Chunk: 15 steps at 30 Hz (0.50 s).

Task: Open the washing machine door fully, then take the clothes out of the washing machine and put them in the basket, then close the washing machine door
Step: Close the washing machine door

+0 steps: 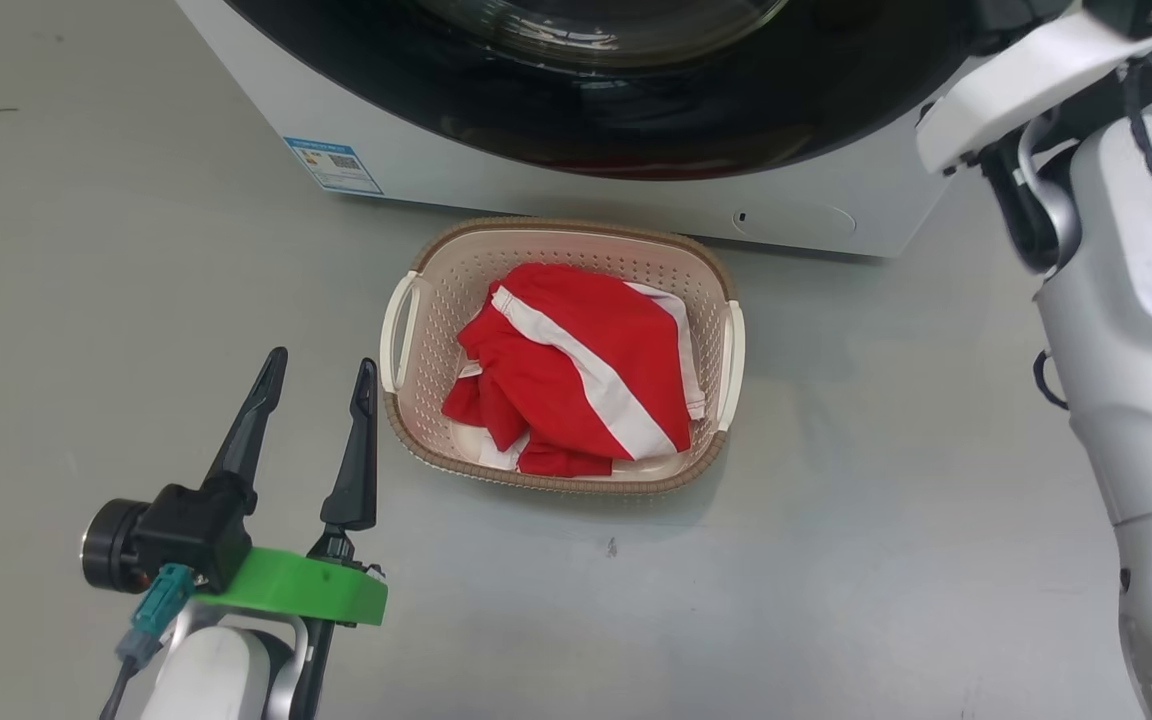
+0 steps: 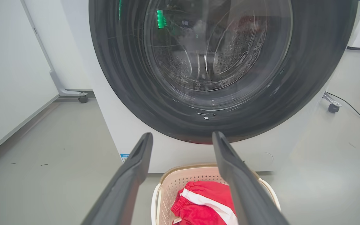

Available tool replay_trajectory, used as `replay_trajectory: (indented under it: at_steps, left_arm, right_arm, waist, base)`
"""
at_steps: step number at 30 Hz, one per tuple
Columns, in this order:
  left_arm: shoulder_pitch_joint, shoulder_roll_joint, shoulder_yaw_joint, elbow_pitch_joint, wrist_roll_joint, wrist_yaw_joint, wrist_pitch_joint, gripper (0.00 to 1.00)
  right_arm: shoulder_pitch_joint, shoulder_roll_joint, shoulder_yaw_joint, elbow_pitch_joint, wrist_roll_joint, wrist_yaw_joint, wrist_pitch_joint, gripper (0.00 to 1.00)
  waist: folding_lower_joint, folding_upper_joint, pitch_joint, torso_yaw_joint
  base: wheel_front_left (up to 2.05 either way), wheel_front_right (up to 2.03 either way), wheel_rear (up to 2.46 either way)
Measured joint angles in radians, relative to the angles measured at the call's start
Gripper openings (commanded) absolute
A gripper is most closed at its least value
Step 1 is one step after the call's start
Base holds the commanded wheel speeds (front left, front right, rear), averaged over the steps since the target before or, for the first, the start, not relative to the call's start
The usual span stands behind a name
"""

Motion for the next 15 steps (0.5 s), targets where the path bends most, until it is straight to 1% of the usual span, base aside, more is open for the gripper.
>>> replay_trajectory:
  at_steps: [9, 11, 15]
  left_arm:
    - [-0.010, -0.003, -0.001, 0.013, 0.003, 0.000, -0.003, 1.00]
    - [-0.015, -0.004, 0.000, 0.012, 0.003, 0.000, -0.003, 1.00]
    - [-0.022, -0.005, 0.000, 0.012, 0.003, 0.000, -0.003, 1.00]
  right_arm:
    - [-0.071, -0.005, -0.032, 0.073, 0.002, -0.002, -0.026, 0.00]
    - [-0.076, -0.003, -0.035, 0.087, 0.002, -0.007, -0.036, 0.00]
    - [-0.087, 0.005, -0.032, 0.115, 0.002, -0.007, -0.045, 0.00]
  waist:
    - [0.0000, 0.0000, 0.011, 0.007]
    - [0.0000, 0.0000, 0.012, 0.008]
    - [0.0000, 0.0000, 0.013, 0.009]
  base:
    - [0.00, 0.00, 0.00]
    - [0.00, 0.00, 0.00]
    - [0.00, 0.00, 0.00]
